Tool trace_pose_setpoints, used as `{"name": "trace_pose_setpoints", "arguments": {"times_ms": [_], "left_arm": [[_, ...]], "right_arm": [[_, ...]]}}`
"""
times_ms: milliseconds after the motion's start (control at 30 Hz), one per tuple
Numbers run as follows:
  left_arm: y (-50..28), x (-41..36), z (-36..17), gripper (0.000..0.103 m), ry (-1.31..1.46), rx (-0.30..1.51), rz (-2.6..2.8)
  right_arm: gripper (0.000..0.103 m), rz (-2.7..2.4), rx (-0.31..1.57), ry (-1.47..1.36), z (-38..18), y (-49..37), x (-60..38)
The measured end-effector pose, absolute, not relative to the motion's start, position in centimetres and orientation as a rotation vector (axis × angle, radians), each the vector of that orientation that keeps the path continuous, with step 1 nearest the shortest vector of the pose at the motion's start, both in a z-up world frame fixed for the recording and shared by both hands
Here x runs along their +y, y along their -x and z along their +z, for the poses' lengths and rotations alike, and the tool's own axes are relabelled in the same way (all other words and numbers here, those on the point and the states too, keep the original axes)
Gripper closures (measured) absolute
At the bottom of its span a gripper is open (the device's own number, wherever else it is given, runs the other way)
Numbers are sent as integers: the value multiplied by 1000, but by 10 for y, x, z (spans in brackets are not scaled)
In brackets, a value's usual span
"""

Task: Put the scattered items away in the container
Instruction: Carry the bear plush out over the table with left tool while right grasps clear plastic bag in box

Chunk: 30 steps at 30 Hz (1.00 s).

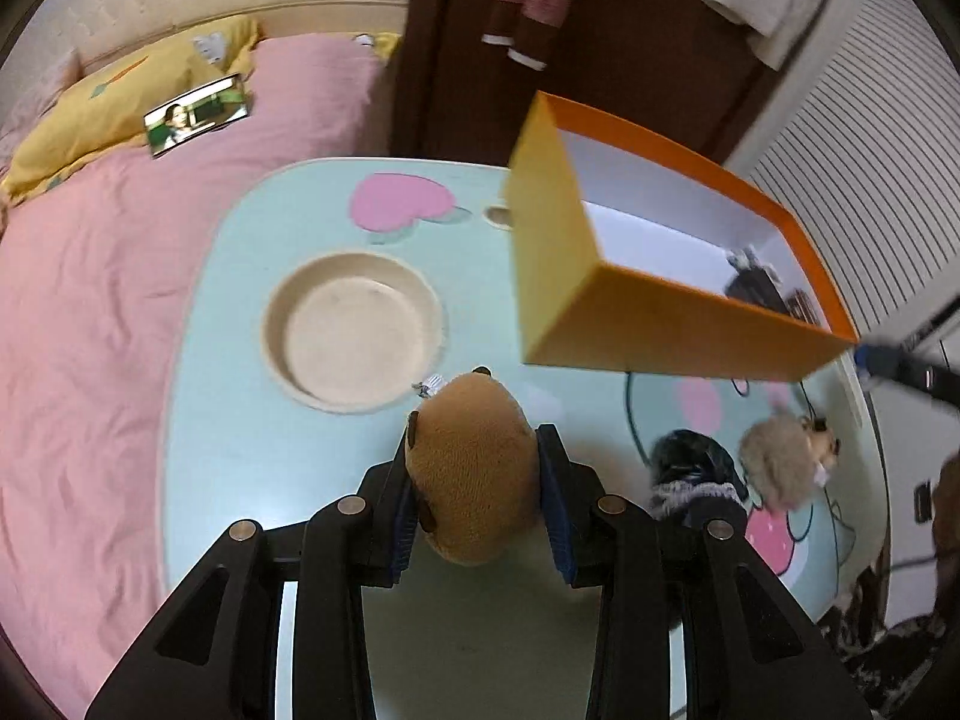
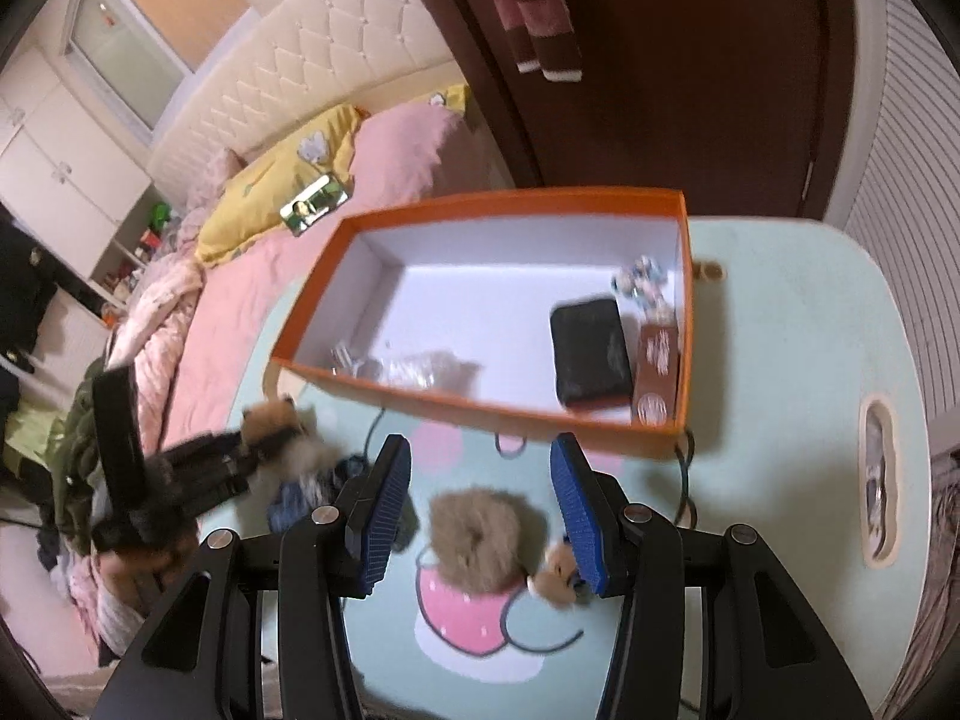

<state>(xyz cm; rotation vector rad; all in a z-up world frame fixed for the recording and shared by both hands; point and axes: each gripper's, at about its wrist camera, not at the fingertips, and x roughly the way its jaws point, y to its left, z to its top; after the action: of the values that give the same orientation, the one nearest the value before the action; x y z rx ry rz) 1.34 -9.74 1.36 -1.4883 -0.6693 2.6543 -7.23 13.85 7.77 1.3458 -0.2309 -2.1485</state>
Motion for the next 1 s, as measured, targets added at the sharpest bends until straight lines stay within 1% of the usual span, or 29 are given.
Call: {"name": "trace_pose_setpoints", "arguments": {"times_ms": [100,233,333,433,567,667,800,900,1000], "left_arm": [[-16,-86,15,66,1465,-682,2587],[-21,-71,20,66,1456,-632,2563],[-25,-76,20,66,1462,-675,2576],[-26,-85,18,65,1473,-728,2592],[-26,-83,19,65,1487,-701,2617],[-24,-79,21,61,1497,-663,2635],[-24,-77,20,48,1518,-668,2639],[-26,-80,21,47,1501,-714,2641],[-30,-85,24,47,1447,-783,2650]], "right_arm": [[55,-2152,-217,-1331,83,85,129],[55,-2144,-181,-1321,88,103,113],[55,-2116,-171,-1338,90,118,103],[55,-2042,-172,-1443,84,139,91],[55,-1909,-140,-1570,70,164,70],[55,-1791,-150,-1664,57,179,60],[55,-1670,-65,-1770,39,188,43],[55,-1529,-16,-1850,27,193,34],[55,-1531,21,-1868,19,192,28]]}}
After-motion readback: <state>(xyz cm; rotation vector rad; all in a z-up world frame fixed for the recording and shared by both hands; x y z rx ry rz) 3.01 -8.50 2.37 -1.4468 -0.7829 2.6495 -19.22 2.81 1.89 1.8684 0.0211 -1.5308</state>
